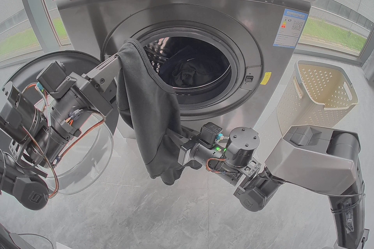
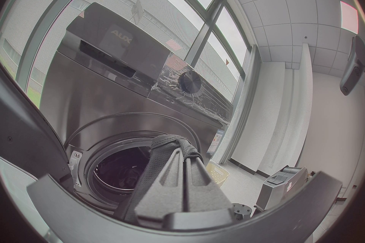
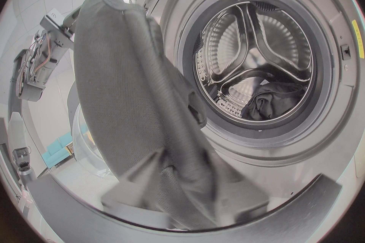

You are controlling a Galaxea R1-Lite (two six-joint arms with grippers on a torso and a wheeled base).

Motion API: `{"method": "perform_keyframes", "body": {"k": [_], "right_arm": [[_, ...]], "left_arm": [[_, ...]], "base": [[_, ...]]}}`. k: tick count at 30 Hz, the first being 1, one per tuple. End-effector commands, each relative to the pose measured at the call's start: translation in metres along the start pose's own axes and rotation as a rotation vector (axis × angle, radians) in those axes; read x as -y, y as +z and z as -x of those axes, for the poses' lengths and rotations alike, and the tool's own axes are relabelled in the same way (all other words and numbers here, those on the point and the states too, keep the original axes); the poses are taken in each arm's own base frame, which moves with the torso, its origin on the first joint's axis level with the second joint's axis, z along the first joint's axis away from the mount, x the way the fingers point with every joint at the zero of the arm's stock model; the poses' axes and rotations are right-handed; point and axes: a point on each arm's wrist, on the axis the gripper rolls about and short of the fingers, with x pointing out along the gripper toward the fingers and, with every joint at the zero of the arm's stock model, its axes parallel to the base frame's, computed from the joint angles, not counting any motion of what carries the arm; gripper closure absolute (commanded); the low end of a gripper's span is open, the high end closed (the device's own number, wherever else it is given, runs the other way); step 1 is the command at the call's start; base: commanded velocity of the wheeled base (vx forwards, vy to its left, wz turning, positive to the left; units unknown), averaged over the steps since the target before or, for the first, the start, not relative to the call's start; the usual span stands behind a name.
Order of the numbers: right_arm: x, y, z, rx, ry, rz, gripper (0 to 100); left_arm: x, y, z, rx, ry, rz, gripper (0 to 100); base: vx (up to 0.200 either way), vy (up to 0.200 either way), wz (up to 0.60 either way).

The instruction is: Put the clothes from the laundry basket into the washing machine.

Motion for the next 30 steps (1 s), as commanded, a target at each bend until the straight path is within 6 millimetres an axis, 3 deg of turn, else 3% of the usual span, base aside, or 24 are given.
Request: {"method": "perform_keyframes", "body": {"k": [1, 9, 11, 14, 17, 20, 24, 30], "right_arm": [[0.001, 0.018, 0.009, 0.01, -0.009, 0.002, 100], [-0.007, 0.056, 0.053, -0.016, -0.048, 0.0, 100], [-0.009, 0.078, 0.072, -0.001, -0.077, 0.0, 100], [-0.004, 0.088, 0.084, -0.004, -0.121, 0.004, 100], [0.01, 0.105, 0.113, -0.012, -0.205, 0.011, 100], [0.016, 0.116, 0.121, 0.022, -0.235, 0.013, 100], [0.008, 0.127, 0.129, 0.047, -0.22, 0.009, 100], [-0.002, 0.127, 0.136, 0.045, -0.216, -0.013, 100]], "left_arm": [[-0.002, -0.002, 0.0, -0.006, 0.008, 0.0, 100], [-0.005, -0.001, -0.001, 0.0, 0.017, -0.007, 100], [-0.005, -0.001, 0.0, -0.001, 0.021, -0.008, 100], [-0.007, -0.001, 0.001, -0.002, 0.03, -0.011, 100], [-0.011, -0.001, 0.001, -0.004, 0.04, -0.014, 100], [-0.011, -0.003, 0.001, -0.01, 0.04, -0.014, 100], [-0.01, -0.006, 0.004, -0.028, 0.041, -0.007, 100], [-0.009, -0.007, 0.005, -0.029, 0.04, -0.006, 100]], "base": [[0.0, 0.0, 0.0], [0.0, 0.0, 0.0], [0.0, 0.0, 0.0], [0.0, 0.0, 0.0], [0.0, 0.0, 0.0], [0.0, 0.0, 0.0], [0.0, 0.0, 0.0], [0.0, 0.0, 0.0]]}}
